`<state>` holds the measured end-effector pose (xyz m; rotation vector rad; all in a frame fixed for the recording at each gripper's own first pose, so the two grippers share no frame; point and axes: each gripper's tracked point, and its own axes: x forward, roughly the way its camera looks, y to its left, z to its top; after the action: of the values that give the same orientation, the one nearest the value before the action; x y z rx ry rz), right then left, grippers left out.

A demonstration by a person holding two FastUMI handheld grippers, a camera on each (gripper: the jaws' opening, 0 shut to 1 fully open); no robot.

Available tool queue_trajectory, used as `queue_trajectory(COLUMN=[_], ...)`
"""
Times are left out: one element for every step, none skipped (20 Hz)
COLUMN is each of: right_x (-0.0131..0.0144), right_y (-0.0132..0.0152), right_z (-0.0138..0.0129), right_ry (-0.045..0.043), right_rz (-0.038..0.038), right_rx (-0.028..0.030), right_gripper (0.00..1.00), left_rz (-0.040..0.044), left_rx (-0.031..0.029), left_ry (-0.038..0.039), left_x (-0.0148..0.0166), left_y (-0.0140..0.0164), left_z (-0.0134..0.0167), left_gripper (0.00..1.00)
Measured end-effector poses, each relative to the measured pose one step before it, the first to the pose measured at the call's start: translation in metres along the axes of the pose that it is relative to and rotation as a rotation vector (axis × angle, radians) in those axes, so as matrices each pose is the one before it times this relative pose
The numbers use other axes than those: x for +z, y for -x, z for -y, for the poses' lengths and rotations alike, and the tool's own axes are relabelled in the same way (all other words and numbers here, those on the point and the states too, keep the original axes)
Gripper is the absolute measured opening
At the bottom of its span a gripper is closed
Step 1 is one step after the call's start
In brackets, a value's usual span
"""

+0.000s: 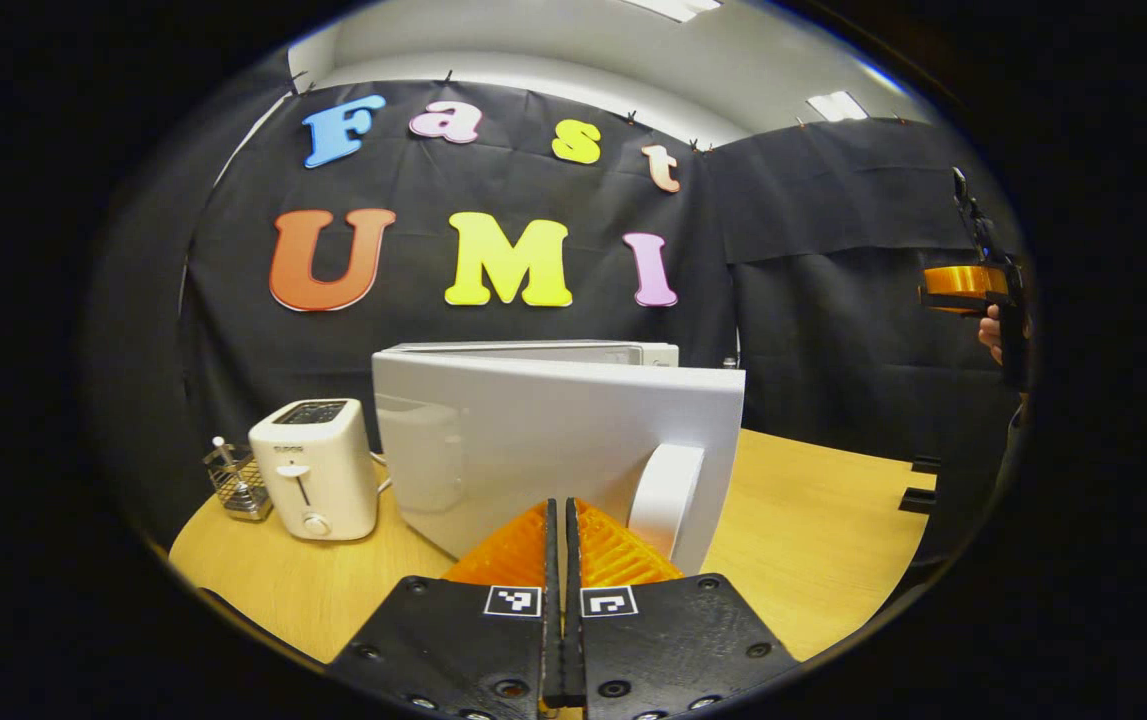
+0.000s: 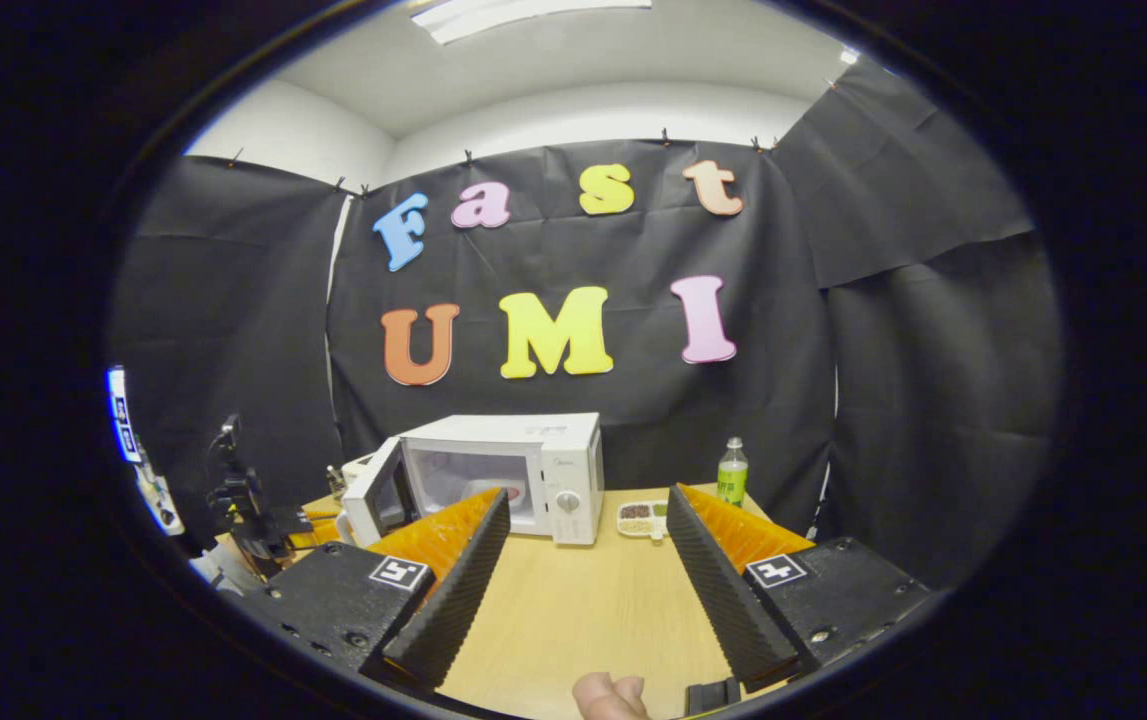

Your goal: Open the microwave oven with the left hand, put the food in, and close the microwave oven.

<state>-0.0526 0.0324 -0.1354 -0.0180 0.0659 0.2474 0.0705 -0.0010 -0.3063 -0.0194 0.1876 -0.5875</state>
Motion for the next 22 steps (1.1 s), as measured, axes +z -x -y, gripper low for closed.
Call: queue_trajectory(right_x=[-0.00072, -0.001, -0.00083, -0.00115, -0.00127, -0.00193, -0.00188, -0.00184, -0.00215, -0.00109, -0.00132, -0.00142, 0.00043, -0.00216, -0.00206, -0.00253, -0.00144, -0.00039, -0.00114, -0.00187, -0.00064, -0.00172], right_y=[-0.00039, -0.0006, -0.00076, -0.00007, -0.00004, -0.00068, -0.00143, -0.00187, -0.00012, 0.00054, 0.00044, 0.00036, -0.0007, -0.00165, -0.00246, -0.00118, -0.00232, -0.00233, -0.00248, -0.00251, -0.00208, -0.0032], right_z=[0.00435, 0.00304, 0.00263, 0.0023, 0.00227, 0.00224, 0.00121, 0.00134, 0.00178, 0.00154, 0.00217, 0.00242, 0.00179, 0.0021, 0.00144, 0.0017, 0.00245, 0.00238, 0.00252, 0.00243, 0.00213, 0.00124], right_ry=[-0.00224, -0.00452, -0.00338, -0.0006, -0.00073, -0.00072, -0.00163, -0.00291, -0.00445, -0.0043, -0.00574, -0.00619, -0.00973, -0.00947, -0.00944, -0.0035, -0.00145, -0.00256, -0.00466, -0.00351, -0.00523, -0.00216], right_rz=[-0.00243, -0.00074, -0.00074, -0.00196, -0.00318, -0.004, -0.00302, -0.00276, -0.00266, -0.00177, -0.0007, 0.0011, 0.00297, -0.00153, -0.00292, -0.00413, -0.00051, 0.00053, 0.0008, 0.00088, 0.00082, -0.00364], right_rx=[-0.0093, -0.00857, -0.00525, -0.00326, -0.00364, -0.00279, -0.00004, 0.00117, -0.00018, 0.00141, 0.00057, 0.00123, 0.00181, 0.00335, 0.00361, 0.00322, 0.0008, 0.00232, 0.00192, 0.00241, 0.00191, 0.00746], right_gripper=[0.91, 1.0, 0.91, 0.91, 0.91, 0.91, 0.91, 0.91, 0.91, 1.0, 1.0, 1.0, 1.0, 1.0, 1.0, 1.0, 1.0, 1.0, 1.0, 1.0, 1.0, 0.91], left_rz=[-0.00794, 0.00152, 0.00711, 0.00385, -0.00467, 0.0002, -0.00107, -0.00851, 0.00134, -0.00428, 0.00851, -0.00118, -0.00436, -0.00228, -0.01339, 0.0007, -0.00342, -0.0022, 0.00329, -0.00532, -0.0065, -0.01045], left_rx=[-0.003, -0.00202, 0.00305, 0.0103, -0.00627, -0.00099, 0.00644, 0.00395, 0.00587, 0.00271, 0.0142, 0.01951, 0.00911, 0.00138, -0.00391, 0.00798, -0.0018, 0.00263, 0.0061, 0.00089, 0.00122, 0.00639], left_ry=[-0.00184, 0.00013, 0.00218, 0.00667, 0.01883, 0.01643, 0.01374, 0.0205, 0.02158, 0.0234, 0.01119, -0.00609, -0.00336, 0.00485, 0.00662, -0.00052, 0.00174, -0.00065, -0.0021, 0.00652, 0.01114, 0.00456], left_x=[-0.00098, 0.00269, 0.00203, 0.00259, -0.00035, -0.00002, 0.00035, -0.00245, 0.00042, -0.00088, 0.00312, 0.00431, 0.00116, -0.00018, -0.00097, 0.00118, -0.00068, -0.001, 0.00122, -0.00172, -0.00253, -0.00332], left_y=[-0.01242, -0.0113, -0.00849, -0.01101, -0.00993, -0.01246, -0.01061, -0.01089, -0.01126, -0.01071, -0.01026, -0.01015, -0.01098, -0.0106, -0.01025, -0.00921, -0.01031, -0.00901, -0.009, -0.00736, -0.00778, -0.00545], left_z=[0.00455, 0.00407, 0.00234, 0.00149, 0.00504, 0.00501, 0.00153, 0.0027, 0.00222, 0.00297, 0.00127, -0.0003, 0.00092, 0.00282, 0.00412, 0.00081, 0.00261, 0.00211, 0.00108, 0.00204, 0.00151, 0.00204], left_gripper=[0.0, 0.0, 0.0, 0.0, 0.0, 0.0, 0.0, 0.0, 0.0, 0.0, 0.0, 0.0, 0.0, 0.0, 0.0, 0.0, 0.0, 0.0, 0.0, 0.0, 0.0, 0.0])
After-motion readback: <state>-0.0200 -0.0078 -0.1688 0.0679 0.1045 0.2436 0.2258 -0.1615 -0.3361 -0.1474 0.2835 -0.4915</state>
